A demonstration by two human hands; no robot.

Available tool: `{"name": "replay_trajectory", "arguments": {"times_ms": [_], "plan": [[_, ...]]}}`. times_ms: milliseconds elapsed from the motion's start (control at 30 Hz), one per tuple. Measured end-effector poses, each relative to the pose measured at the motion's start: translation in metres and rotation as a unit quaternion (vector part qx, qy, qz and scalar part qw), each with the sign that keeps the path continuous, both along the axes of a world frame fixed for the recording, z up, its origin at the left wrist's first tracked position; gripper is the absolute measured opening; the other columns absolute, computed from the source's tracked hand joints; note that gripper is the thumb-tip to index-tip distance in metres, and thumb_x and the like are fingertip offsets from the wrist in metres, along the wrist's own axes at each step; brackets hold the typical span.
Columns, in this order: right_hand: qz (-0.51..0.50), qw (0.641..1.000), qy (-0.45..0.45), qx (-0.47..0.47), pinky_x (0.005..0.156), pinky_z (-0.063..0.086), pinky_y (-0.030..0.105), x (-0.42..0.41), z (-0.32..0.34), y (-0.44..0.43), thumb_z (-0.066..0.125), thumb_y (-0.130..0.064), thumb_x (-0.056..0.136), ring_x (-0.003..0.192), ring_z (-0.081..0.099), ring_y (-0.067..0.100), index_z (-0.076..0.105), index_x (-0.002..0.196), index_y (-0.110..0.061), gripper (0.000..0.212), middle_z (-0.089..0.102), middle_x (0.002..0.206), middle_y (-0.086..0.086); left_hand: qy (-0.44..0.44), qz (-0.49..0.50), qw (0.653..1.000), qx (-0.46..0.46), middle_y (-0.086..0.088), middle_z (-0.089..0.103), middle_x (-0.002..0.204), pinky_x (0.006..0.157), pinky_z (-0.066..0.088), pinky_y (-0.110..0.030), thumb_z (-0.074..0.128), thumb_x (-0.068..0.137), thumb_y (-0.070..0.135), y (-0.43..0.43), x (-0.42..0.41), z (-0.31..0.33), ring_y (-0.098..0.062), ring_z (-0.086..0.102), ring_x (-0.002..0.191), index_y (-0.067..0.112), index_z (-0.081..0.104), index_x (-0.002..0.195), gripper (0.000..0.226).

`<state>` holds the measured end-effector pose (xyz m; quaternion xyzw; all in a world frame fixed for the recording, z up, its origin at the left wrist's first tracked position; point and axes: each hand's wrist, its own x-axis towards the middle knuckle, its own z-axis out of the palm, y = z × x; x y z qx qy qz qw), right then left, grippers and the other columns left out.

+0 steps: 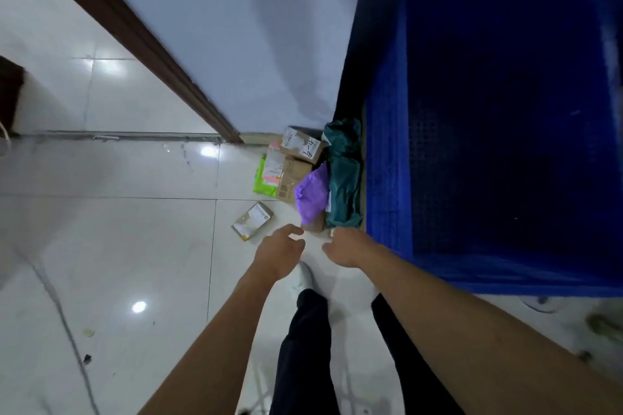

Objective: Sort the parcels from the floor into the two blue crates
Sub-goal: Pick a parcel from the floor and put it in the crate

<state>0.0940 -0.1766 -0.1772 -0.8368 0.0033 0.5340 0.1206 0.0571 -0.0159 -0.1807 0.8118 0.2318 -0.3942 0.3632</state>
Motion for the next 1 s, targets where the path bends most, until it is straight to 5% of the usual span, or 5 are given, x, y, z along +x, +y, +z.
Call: {"name": "replay_trajectory", "arguments": {"times_ms": [267,533,700,1000], "plan": [[-0.034,0.999,-0.002,-0.013,0.093,0.044,0.037,0.014,-0.137,0.025,0.044,-0.035,0.098,0.122,0.055,0.035,0.052,0.135,-0.009,0.046,0.057,0.135,0.018,0.002,-0.004,1.0,0.018,0.003,0.068,0.092,0.096,0.048,-0.031,0.056,0.096,0.028,0.032,0.038,-0.143,-0.025,0.064,0.108,0.023,0.059,0.127,0.032],[-0.168,0.98,-0.078,-0.079,0.096,0.043,0.039,0.025,-0.246,0.043,0.047,-0.043,0.098,0.127,0.051,0.036,0.045,0.14,-0.007,0.055,0.048,0.142,0.017,0.02,-0.009,1.0,0.013,-0.009,0.069,0.119,0.101,0.047,-0.039,0.053,0.096,0.032,0.028,0.045,-0.262,-0.031,0.059,0.116,0.021,0.055,0.131,0.037],[-0.199,0.941,-0.201,-0.185,0.095,0.043,0.041,0.029,-0.296,0.03,0.065,-0.047,0.088,0.126,0.043,0.034,0.03,0.144,-0.004,0.079,0.036,0.142,0.019,0.007,-0.009,1.0,-0.006,-0.008,0.072,0.113,0.097,0.049,-0.037,0.055,0.095,0.032,0.015,0.042,-0.308,-0.031,0.063,0.11,0.025,0.062,0.122,0.029],[-0.173,0.936,-0.196,-0.236,0.104,0.037,0.041,0.038,-0.341,0.012,0.066,-0.062,0.083,0.132,0.043,0.034,0.006,0.155,0.003,0.114,0.031,0.151,0.025,-0.007,-0.019,0.994,-0.103,-0.016,0.067,0.117,0.094,0.051,-0.042,0.043,0.096,0.015,-0.051,0.052,-0.338,-0.04,0.06,0.109,0.012,0.065,0.117,0.031]]}}
